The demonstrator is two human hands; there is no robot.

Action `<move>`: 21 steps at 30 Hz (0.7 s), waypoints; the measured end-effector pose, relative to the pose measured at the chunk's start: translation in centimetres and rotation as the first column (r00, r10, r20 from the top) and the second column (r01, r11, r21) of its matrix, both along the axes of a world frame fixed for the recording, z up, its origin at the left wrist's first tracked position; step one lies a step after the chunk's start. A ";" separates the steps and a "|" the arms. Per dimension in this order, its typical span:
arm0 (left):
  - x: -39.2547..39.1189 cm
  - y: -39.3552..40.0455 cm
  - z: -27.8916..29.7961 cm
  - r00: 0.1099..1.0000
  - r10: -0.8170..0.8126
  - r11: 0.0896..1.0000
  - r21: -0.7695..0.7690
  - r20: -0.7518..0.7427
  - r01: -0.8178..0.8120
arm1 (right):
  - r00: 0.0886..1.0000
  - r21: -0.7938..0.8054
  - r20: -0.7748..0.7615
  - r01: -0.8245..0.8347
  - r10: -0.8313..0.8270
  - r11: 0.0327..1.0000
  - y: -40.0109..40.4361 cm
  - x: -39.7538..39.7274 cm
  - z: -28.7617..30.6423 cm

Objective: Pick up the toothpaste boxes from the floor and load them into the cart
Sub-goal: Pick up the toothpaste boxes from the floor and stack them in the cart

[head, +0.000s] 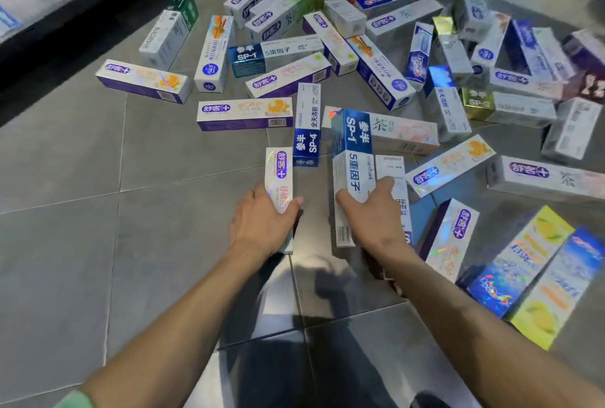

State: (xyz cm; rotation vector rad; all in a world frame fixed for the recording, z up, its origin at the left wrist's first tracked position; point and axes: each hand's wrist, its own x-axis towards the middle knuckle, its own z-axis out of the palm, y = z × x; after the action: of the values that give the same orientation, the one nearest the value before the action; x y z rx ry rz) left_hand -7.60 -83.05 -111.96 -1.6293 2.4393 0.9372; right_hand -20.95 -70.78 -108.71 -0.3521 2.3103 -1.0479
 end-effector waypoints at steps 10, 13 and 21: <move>-1.5 0.2 -0.9 0.962 0.227 0.971 0.107 -0.149 -0.212 | 0.999 -0.145 0.015 -0.049 0.051 0.988 4.1 -1.3 2.0; -1.3 0.6 1.3 0.922 0.256 0.959 0.194 -0.291 -0.205 | 0.998 -0.183 0.015 -0.056 0.060 0.981 4.0 -1.3 2.4; 2.7 -0.1 18.5 0.719 0.312 0.943 0.293 -0.621 -0.156 | 0.986 -0.385 0.156 -0.001 0.066 0.923 1.0 1.2 14.5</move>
State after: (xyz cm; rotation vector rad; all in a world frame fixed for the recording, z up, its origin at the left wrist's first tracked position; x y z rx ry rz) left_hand -4.93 -83.18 -93.42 -1.7680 2.3691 2.0686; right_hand -19.70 -69.81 -94.22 -0.4361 1.9375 -1.4579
